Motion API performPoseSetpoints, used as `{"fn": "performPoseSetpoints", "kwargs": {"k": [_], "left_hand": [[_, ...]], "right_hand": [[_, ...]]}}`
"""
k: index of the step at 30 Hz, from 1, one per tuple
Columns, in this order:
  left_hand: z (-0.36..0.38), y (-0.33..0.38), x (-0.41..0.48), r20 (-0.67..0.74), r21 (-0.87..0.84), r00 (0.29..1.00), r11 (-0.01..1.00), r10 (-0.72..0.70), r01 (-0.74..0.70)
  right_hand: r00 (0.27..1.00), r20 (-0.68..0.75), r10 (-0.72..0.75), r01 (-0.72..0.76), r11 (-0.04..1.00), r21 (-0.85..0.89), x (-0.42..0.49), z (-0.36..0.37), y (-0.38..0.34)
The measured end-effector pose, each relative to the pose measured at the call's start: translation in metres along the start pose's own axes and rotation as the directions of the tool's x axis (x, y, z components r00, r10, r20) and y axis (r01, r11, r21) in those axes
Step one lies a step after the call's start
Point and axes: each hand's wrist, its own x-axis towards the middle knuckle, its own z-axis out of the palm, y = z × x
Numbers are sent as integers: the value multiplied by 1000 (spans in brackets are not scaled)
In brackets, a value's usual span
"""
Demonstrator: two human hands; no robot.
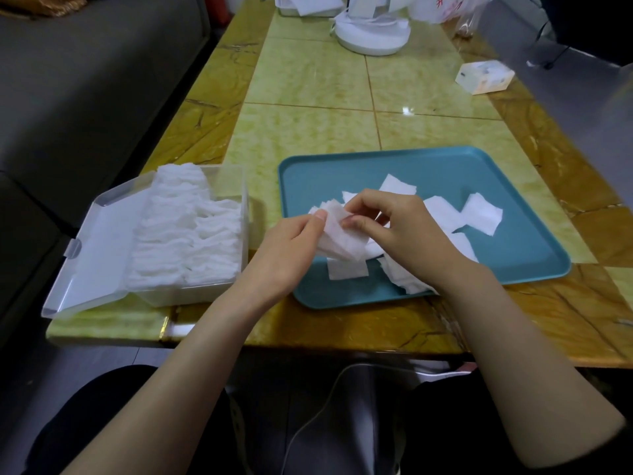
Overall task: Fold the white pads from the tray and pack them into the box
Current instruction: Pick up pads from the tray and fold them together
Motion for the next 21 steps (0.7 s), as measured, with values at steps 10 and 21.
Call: {"fn": "performPoseSetpoints", "kwargs": {"k": [10,21], "left_hand": [[-4,0,1,-182,230,968,965,173,-129],[-15,-3,4,-363,250,912,963,191,-103]], "right_hand": [[988,-144,63,-68,997,-31,2,7,2],[943,202,263,-171,909,-381,-3,18,8]]}}
